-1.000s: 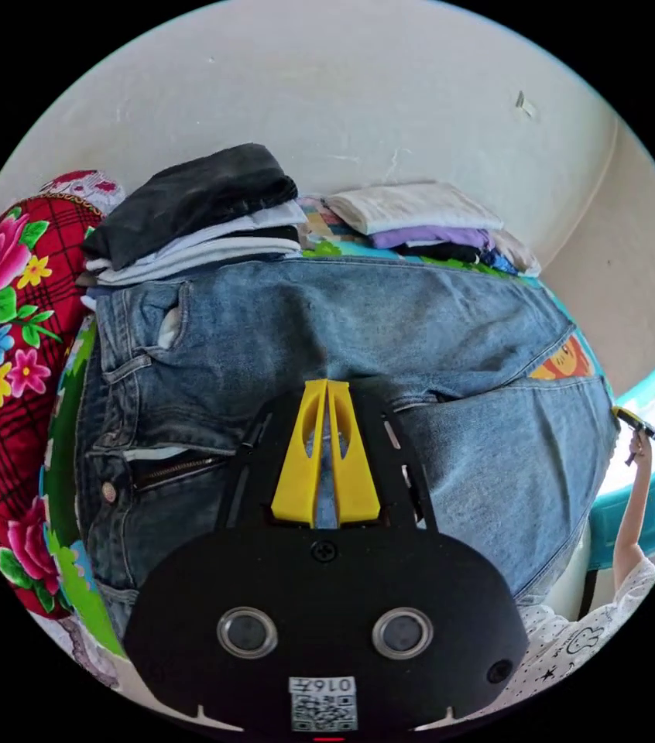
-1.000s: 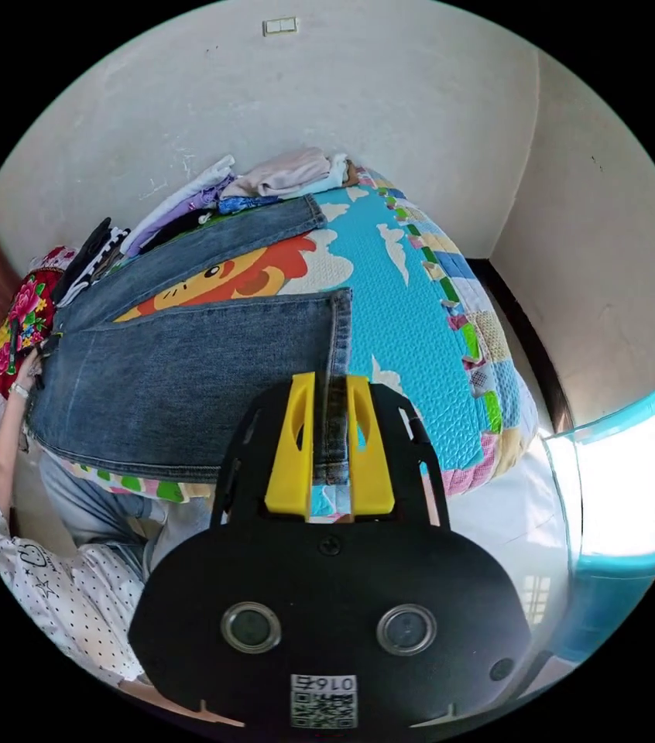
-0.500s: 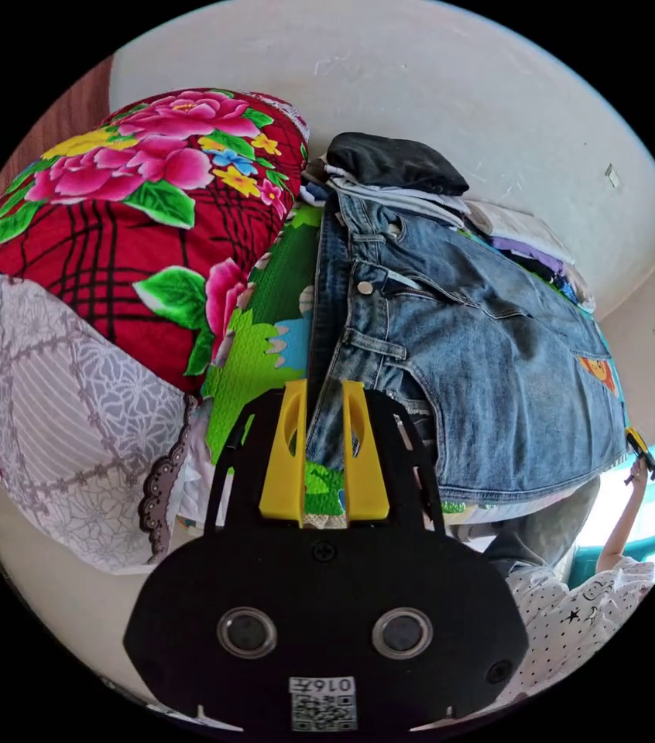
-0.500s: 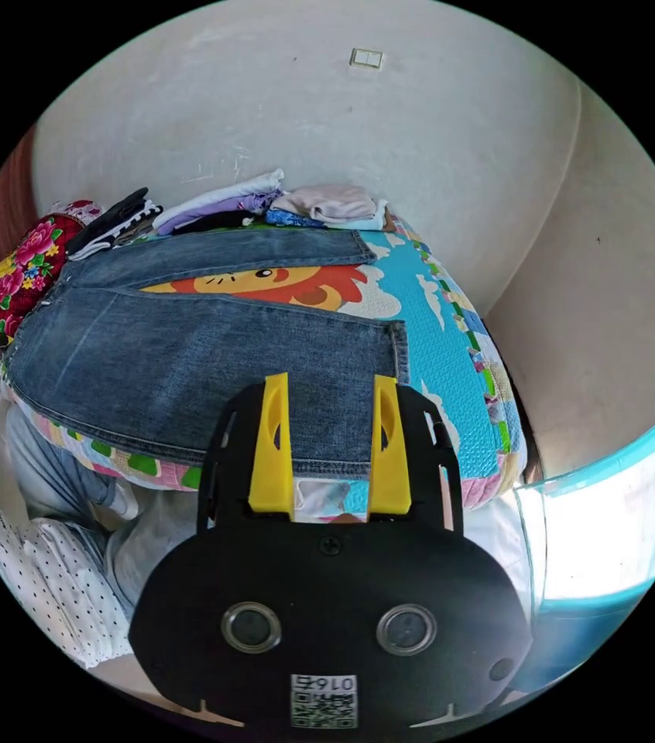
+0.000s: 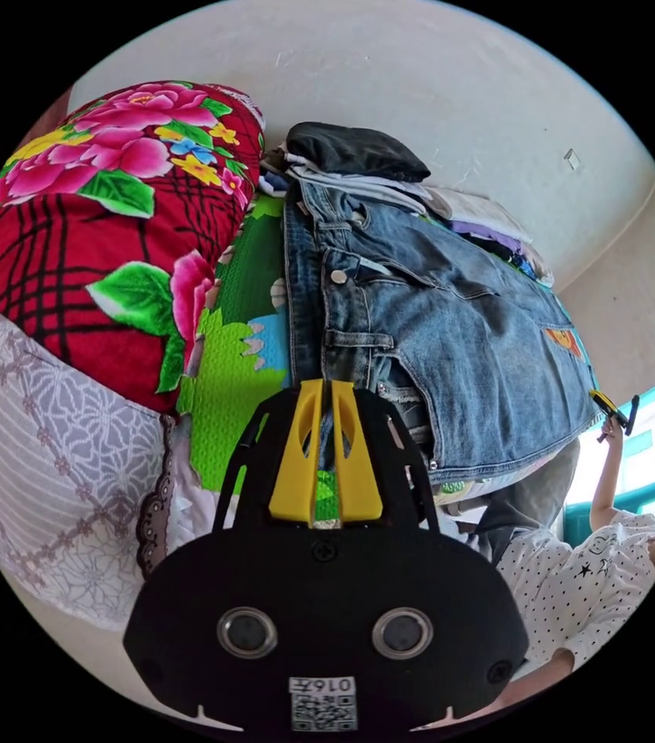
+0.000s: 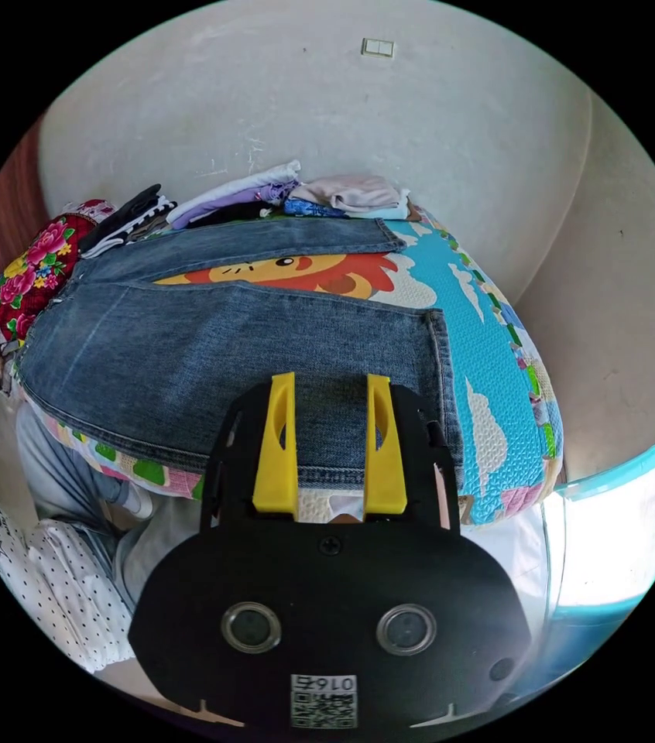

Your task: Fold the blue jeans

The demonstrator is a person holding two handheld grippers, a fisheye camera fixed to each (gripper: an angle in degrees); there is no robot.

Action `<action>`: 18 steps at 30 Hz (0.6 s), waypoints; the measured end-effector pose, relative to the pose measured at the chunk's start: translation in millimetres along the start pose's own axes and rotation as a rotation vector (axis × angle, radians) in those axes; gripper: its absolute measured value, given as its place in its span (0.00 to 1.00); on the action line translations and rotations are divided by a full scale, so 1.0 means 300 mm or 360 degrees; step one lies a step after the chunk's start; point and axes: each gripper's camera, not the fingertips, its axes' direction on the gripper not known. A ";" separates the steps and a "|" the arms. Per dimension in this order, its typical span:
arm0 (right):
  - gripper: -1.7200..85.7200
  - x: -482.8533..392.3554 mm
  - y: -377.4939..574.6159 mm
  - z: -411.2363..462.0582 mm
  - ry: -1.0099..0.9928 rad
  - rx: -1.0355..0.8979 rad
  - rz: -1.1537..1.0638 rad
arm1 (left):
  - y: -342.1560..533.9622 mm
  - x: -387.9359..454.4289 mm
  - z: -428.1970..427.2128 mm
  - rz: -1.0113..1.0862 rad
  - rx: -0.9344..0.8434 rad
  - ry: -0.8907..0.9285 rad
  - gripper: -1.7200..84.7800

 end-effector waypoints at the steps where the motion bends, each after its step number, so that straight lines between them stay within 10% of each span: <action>1: 0.17 -0.028 -0.019 -0.004 0.0001 0.0000 -0.0001 | 0.005 -0.001 -0.008 0.0005 0.0014 -0.0008 0.02; 14: 0.15 -0.472 -0.329 -0.098 0.0063 -0.0180 0.0021 | 0.107 -0.096 0.021 -0.0006 -0.0005 -0.0115 0.06; 18: 0.14 -0.807 -0.475 -0.262 -0.0054 0.0245 -0.0258 | 0.055 -0.033 -0.039 0.0060 0.0212 -0.0268 0.08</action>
